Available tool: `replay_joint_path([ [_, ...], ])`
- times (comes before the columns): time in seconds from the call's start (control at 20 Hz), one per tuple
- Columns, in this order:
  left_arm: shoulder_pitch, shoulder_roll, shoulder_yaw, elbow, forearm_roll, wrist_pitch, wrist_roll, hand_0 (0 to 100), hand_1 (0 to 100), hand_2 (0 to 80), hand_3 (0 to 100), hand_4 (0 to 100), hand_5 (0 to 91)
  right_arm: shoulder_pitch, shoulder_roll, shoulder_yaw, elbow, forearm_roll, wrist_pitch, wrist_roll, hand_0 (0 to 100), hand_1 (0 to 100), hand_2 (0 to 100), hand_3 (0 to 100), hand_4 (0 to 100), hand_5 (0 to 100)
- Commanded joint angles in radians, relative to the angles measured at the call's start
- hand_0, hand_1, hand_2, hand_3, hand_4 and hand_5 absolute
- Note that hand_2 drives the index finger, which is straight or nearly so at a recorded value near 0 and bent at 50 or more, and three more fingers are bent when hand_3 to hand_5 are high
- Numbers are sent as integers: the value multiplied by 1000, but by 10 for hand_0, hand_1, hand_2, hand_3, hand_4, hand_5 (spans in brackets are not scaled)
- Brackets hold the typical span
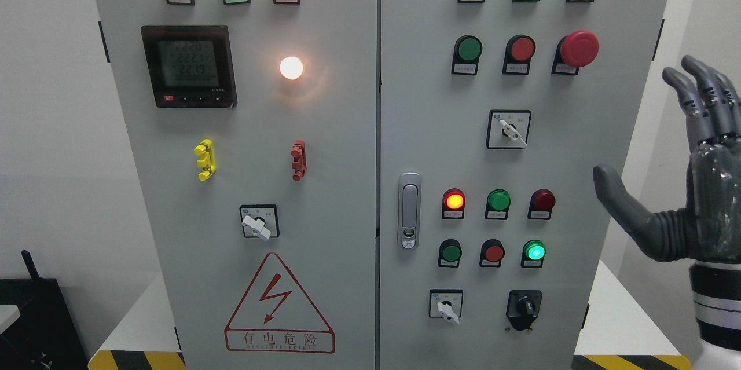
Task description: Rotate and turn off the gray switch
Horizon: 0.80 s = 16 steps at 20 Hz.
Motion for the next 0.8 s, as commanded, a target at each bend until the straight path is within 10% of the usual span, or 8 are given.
replay_joint_path([
  [0.0,-9,-1,8,-26,20,0,0,120,389,0,0,0,0,-1,4,-4,4,0,1,0,125,122,0,0,0,0],
  [0.75,-9,0,8,-26,20,0,0,120,389,0,0,0,0,-11,8,-15,-1,-8,-1,-2,138,143,0,0,0,0],
])
